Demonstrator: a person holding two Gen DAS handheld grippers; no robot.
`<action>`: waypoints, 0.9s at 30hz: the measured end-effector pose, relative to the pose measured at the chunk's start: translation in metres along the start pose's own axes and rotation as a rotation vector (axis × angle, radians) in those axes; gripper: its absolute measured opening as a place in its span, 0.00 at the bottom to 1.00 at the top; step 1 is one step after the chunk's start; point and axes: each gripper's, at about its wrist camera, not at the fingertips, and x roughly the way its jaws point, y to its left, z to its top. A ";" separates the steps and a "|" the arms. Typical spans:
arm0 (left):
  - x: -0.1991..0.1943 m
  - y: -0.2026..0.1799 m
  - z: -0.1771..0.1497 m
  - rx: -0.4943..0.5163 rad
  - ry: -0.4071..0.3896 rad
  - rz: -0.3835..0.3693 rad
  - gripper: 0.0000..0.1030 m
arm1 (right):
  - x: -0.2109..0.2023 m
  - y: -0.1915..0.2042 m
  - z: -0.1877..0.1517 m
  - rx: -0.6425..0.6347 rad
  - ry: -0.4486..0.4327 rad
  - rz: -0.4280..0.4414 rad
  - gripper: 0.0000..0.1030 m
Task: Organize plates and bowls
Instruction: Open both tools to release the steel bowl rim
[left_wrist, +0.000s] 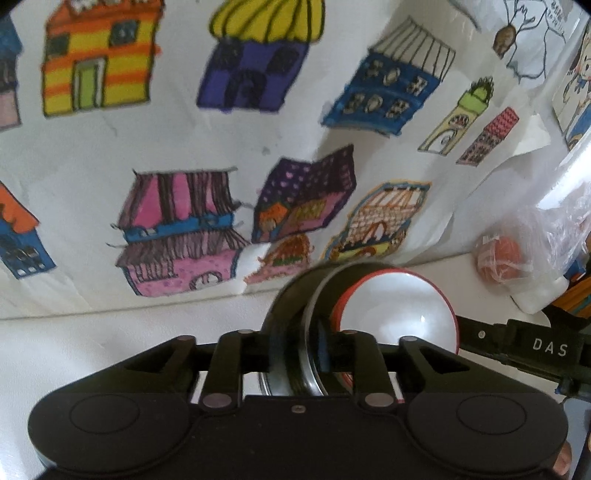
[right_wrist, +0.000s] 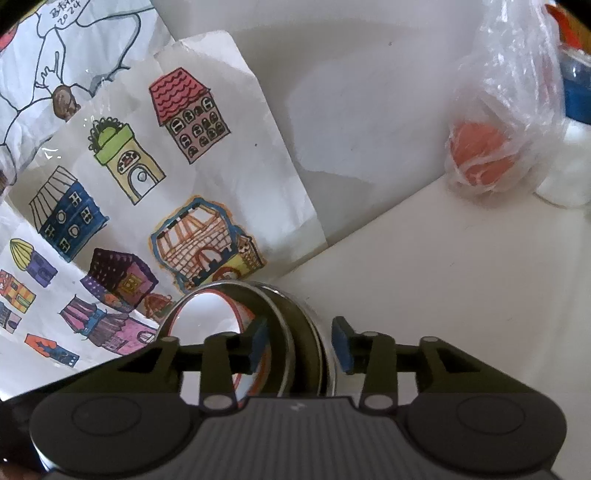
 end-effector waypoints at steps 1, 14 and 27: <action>-0.002 0.000 0.001 0.003 -0.007 0.002 0.27 | -0.002 -0.001 0.000 0.001 -0.003 0.000 0.48; -0.020 -0.001 -0.001 0.009 -0.061 0.015 0.51 | -0.023 -0.005 -0.007 0.009 -0.047 0.000 0.70; -0.056 0.004 -0.007 0.005 -0.132 0.014 0.75 | -0.052 0.009 -0.020 -0.019 -0.112 0.029 0.89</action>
